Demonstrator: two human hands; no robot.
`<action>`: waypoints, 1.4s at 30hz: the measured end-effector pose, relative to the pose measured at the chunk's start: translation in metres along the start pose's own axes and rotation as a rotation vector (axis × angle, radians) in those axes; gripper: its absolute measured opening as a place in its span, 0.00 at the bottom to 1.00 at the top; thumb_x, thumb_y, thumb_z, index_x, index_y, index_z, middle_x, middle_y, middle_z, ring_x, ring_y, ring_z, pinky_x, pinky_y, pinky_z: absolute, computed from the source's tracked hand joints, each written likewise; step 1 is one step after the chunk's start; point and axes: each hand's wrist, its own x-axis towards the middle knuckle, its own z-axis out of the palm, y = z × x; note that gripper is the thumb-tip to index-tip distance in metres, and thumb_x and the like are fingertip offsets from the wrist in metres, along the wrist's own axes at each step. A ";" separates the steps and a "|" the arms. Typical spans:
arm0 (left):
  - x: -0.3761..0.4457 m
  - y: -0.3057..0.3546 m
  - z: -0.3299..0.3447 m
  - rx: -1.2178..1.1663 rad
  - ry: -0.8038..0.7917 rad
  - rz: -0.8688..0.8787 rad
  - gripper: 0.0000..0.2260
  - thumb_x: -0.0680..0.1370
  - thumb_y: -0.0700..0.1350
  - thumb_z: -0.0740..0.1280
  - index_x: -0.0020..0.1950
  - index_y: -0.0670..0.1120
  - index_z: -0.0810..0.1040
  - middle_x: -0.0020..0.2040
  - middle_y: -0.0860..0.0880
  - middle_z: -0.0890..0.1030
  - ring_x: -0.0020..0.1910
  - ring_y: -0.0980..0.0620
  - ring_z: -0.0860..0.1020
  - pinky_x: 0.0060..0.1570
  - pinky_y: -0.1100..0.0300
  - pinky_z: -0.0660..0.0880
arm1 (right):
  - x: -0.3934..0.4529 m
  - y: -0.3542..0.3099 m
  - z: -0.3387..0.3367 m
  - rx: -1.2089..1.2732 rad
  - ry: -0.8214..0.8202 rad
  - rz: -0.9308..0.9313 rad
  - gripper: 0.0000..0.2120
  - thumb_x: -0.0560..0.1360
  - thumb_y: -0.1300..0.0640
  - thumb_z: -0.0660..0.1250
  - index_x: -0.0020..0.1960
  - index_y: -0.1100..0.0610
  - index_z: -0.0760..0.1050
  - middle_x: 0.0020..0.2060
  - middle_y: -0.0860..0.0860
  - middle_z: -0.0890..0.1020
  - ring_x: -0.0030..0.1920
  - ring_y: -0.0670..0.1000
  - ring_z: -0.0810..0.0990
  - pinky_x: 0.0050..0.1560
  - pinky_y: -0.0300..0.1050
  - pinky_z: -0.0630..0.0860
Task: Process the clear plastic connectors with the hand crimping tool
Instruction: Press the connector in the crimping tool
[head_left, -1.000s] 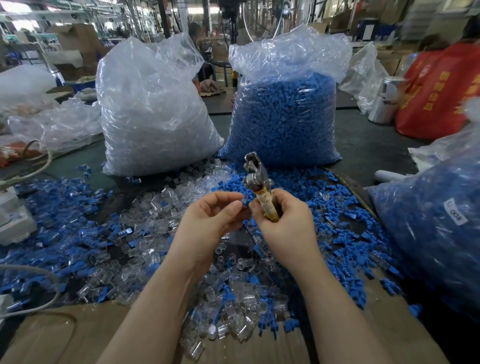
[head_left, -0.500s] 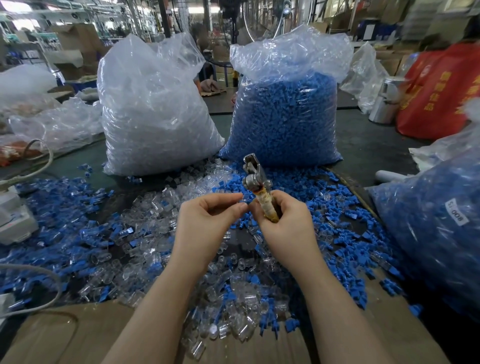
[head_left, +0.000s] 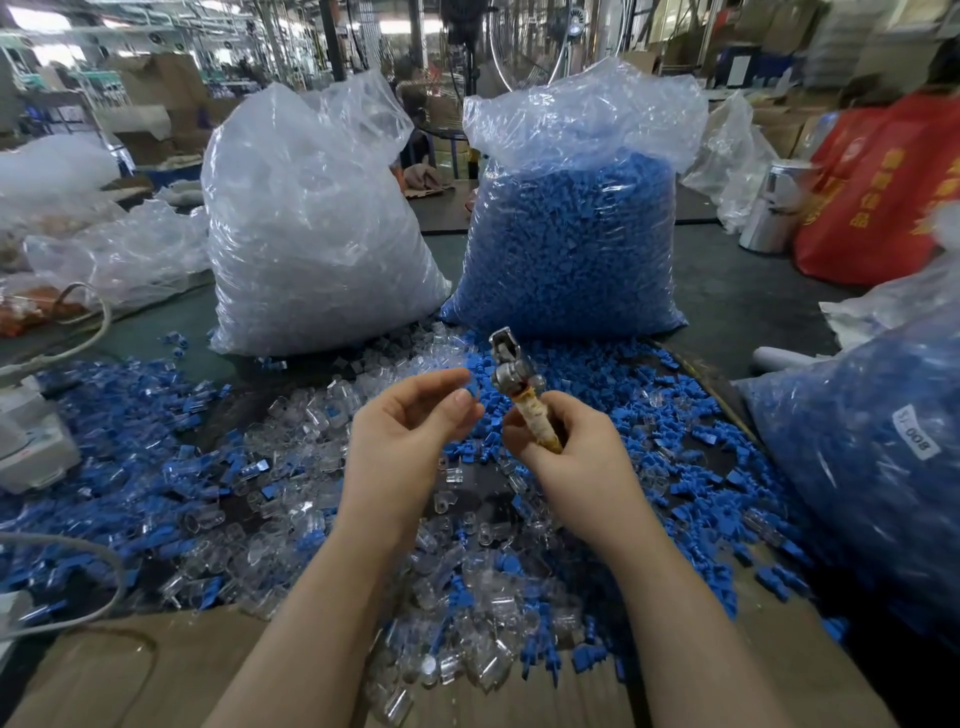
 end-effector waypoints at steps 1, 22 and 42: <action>0.000 0.000 -0.001 -0.021 0.003 0.013 0.08 0.77 0.37 0.70 0.54 0.46 0.82 0.46 0.46 0.86 0.47 0.50 0.85 0.47 0.63 0.80 | 0.000 0.001 0.000 -0.017 -0.018 0.010 0.03 0.76 0.53 0.70 0.45 0.52 0.77 0.37 0.51 0.81 0.41 0.59 0.79 0.44 0.60 0.78; 0.004 0.006 -0.010 0.197 -0.036 0.248 0.12 0.77 0.33 0.69 0.56 0.47 0.79 0.46 0.49 0.84 0.47 0.57 0.83 0.50 0.66 0.77 | 0.001 0.004 0.001 -0.247 -0.167 0.017 0.06 0.72 0.54 0.68 0.44 0.51 0.71 0.35 0.49 0.78 0.37 0.56 0.76 0.40 0.57 0.74; 0.002 0.010 -0.010 0.156 -0.063 0.138 0.12 0.78 0.34 0.66 0.58 0.46 0.81 0.48 0.48 0.85 0.48 0.55 0.83 0.47 0.67 0.78 | -0.003 0.004 0.007 -0.412 -0.074 -0.073 0.05 0.69 0.57 0.62 0.41 0.48 0.68 0.31 0.48 0.75 0.34 0.52 0.73 0.33 0.54 0.71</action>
